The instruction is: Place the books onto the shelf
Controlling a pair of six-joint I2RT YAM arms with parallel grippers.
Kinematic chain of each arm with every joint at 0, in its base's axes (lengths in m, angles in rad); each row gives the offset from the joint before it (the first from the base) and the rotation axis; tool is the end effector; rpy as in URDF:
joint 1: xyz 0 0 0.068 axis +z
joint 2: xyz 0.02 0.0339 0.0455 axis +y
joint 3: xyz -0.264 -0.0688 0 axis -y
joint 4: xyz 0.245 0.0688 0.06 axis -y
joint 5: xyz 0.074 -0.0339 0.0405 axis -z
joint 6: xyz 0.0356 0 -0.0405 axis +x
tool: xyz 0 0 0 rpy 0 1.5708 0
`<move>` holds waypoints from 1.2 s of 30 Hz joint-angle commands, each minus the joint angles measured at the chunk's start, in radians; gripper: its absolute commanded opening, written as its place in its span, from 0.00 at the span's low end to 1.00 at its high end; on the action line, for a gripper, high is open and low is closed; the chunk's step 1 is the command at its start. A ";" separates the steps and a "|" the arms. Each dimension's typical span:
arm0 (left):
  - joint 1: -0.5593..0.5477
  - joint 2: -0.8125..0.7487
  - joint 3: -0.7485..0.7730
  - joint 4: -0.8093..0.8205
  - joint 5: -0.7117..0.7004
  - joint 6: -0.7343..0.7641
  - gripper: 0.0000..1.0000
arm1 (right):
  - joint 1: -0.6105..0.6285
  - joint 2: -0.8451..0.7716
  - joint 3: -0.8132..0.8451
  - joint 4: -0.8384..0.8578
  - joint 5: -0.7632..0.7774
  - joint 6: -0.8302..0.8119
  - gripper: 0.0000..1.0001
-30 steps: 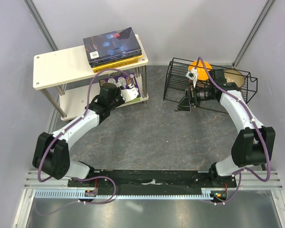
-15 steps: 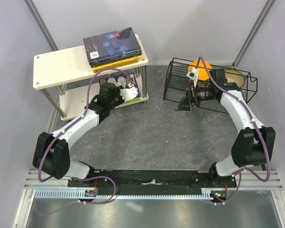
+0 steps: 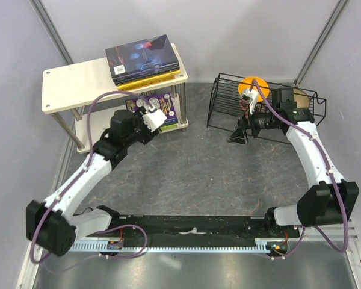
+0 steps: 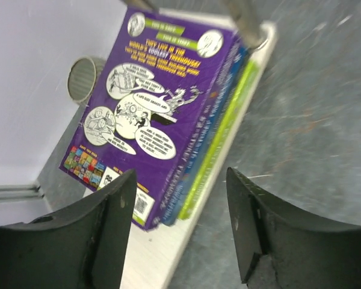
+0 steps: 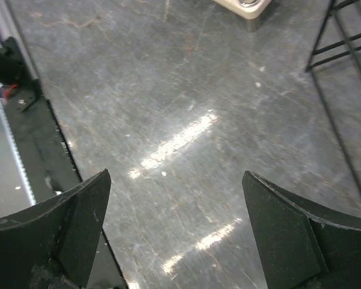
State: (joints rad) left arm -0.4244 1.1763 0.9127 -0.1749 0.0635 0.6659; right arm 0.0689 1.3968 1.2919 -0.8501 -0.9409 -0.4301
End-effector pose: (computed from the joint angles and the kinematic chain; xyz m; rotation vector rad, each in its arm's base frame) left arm 0.2450 -0.1132 0.3048 1.0765 1.6968 0.0905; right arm 0.2764 0.0479 0.3300 -0.8910 2.0509 0.9782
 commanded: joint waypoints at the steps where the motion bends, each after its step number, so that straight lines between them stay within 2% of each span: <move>1: -0.016 -0.180 -0.035 -0.122 0.231 -0.224 0.73 | -0.012 -0.099 0.095 -0.050 0.158 -0.082 0.98; 2: -0.014 -0.248 -0.037 -0.148 0.321 -0.273 0.77 | -0.015 -0.111 0.122 -0.050 0.180 -0.078 0.98; 5: -0.014 -0.345 -0.023 -0.210 0.467 -0.363 0.85 | -0.037 -0.154 0.170 -0.041 0.261 -0.055 0.98; 6: -0.014 -0.406 -0.012 -0.221 0.485 -0.429 0.86 | -0.052 -0.165 0.200 -0.032 0.287 -0.036 0.98; 7: -0.014 -0.431 0.004 -0.231 0.492 -0.472 0.87 | -0.057 -0.185 0.211 0.014 0.353 0.056 0.98; 10: -0.016 -0.495 0.104 -0.279 0.467 -0.621 0.92 | -0.064 -0.226 0.244 0.098 0.431 0.209 0.98; 12: -0.014 -0.495 0.228 -0.342 0.391 -0.725 0.99 | -0.064 -0.245 0.270 0.131 0.471 0.284 0.98; 14: -0.014 -0.462 0.386 -0.405 0.323 -0.770 0.99 | -0.064 -0.266 0.285 0.180 0.516 0.388 0.98; 17: -0.014 -0.419 0.545 -0.492 0.282 -0.816 0.99 | -0.064 -0.289 0.320 0.220 0.683 0.514 0.98; 20: -0.014 -0.408 0.615 -0.531 0.245 -0.853 0.99 | -0.064 -0.283 0.389 0.178 0.806 0.534 0.98; 25: -0.014 -0.426 0.660 -0.604 0.185 -0.884 0.99 | -0.063 -0.305 0.428 0.155 0.893 0.518 0.98; 36: -0.014 -0.509 0.644 -0.647 0.125 -0.907 0.99 | -0.064 -0.338 0.423 0.157 0.890 0.542 0.98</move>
State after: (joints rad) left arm -0.4389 0.6880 1.5547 -0.7910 0.2180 -0.2005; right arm 0.0071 1.0798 1.6917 -0.7044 -0.0715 0.0834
